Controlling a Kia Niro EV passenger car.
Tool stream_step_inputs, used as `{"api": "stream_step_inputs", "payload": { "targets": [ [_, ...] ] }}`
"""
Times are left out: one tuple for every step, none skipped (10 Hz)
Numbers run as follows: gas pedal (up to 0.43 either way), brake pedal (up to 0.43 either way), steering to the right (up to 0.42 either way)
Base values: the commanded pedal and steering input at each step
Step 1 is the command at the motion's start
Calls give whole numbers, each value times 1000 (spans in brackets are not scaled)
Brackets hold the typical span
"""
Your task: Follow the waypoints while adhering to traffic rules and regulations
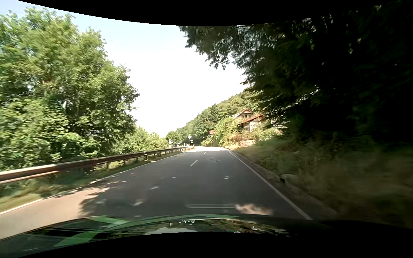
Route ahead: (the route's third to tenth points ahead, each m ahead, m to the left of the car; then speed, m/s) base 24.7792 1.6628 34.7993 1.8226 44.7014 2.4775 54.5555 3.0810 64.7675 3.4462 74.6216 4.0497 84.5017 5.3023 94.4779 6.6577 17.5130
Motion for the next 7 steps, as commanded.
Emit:
{"api": "stream_step_inputs", "payload": {
  "targets": [
    [260, 0, -7],
    [260, 0, -6],
    [248, 0, -6],
    [220, 0, -6],
    [157, 0, -6],
    [157, 0, -6],
    [157, 0, -6]
  ]
}}
